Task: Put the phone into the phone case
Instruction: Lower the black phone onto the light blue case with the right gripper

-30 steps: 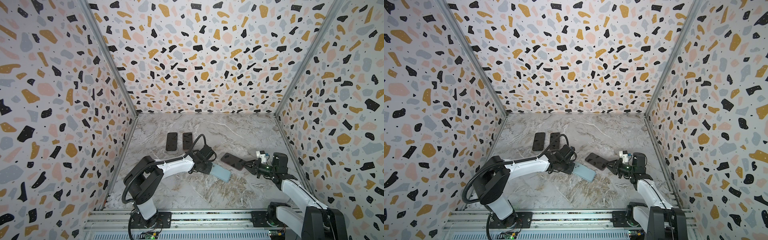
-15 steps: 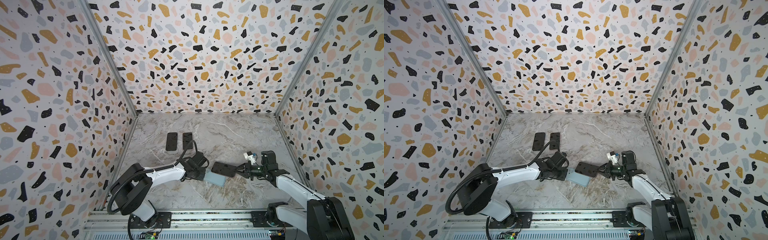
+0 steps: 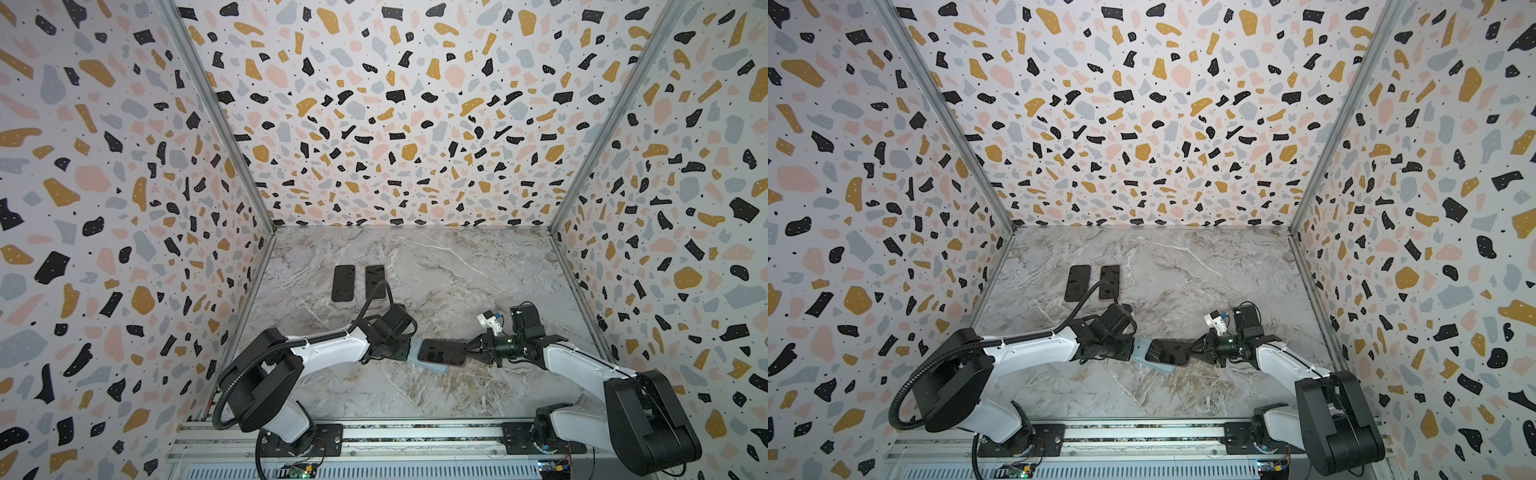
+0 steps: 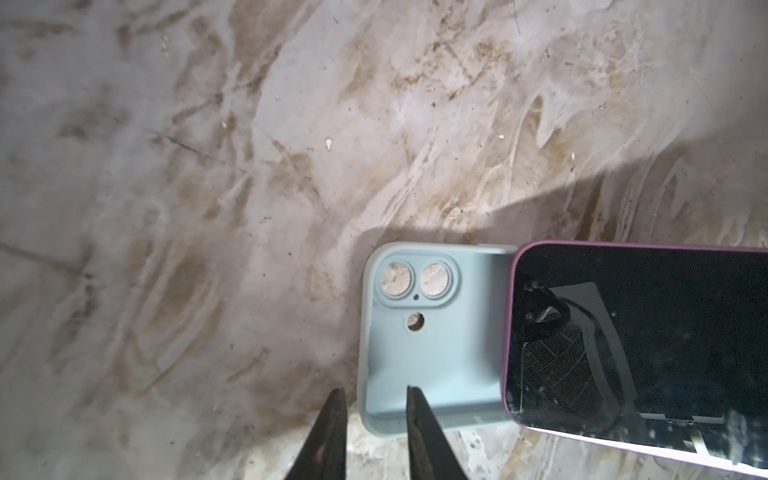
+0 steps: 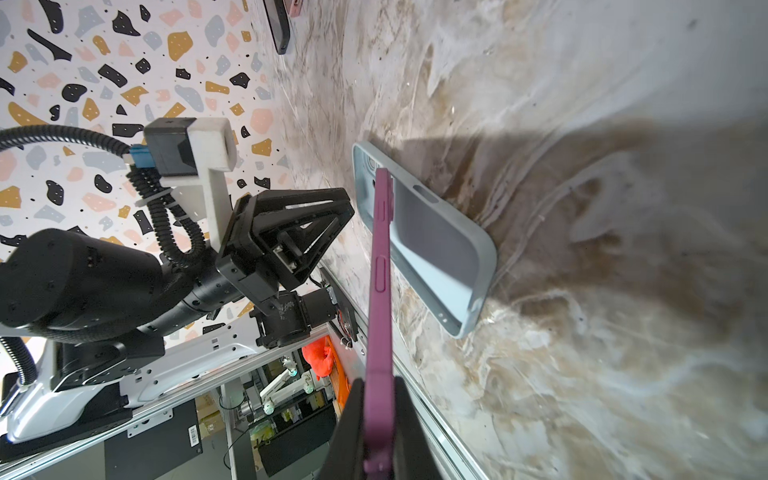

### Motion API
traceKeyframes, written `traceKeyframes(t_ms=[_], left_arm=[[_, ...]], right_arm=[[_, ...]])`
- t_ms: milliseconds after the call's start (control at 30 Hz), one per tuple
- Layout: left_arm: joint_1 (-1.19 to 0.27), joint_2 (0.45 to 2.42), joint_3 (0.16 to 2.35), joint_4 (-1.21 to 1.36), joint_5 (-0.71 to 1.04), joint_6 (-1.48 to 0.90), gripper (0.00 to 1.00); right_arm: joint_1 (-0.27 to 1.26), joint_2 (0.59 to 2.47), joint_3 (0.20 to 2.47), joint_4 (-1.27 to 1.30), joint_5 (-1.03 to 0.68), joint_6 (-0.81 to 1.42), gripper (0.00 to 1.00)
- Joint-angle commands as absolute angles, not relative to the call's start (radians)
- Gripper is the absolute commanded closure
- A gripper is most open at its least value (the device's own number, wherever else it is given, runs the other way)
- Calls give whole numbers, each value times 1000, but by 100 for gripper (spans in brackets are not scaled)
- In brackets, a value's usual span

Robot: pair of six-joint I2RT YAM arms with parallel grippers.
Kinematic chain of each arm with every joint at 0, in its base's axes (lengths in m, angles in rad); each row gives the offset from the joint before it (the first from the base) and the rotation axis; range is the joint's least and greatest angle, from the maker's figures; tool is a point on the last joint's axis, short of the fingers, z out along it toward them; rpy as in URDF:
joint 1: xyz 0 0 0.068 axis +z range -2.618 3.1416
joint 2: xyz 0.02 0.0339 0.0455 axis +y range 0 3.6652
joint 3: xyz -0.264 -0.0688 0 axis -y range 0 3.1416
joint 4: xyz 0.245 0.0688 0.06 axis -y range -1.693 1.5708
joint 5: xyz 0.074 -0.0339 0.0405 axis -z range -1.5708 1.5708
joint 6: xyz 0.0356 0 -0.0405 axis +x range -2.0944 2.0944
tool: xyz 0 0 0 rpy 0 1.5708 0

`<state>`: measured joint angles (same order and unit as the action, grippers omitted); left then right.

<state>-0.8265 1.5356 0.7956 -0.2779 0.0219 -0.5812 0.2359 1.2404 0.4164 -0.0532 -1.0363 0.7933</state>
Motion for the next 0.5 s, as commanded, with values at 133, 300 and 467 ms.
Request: traceKeyframes(t_ms=[133,300,467], left_arm=[[-804,1516,786,-228,50,-583,67],[-776,1517,764,-170,115,-591,66],[-761,1528,758,-142,141,-589,66]], right_arm=[[248,1281,459,-36,-1074,770,100],[251,1319,465,-55,-1068,748,100],[255,1331,462,-66,-1043,736,100]])
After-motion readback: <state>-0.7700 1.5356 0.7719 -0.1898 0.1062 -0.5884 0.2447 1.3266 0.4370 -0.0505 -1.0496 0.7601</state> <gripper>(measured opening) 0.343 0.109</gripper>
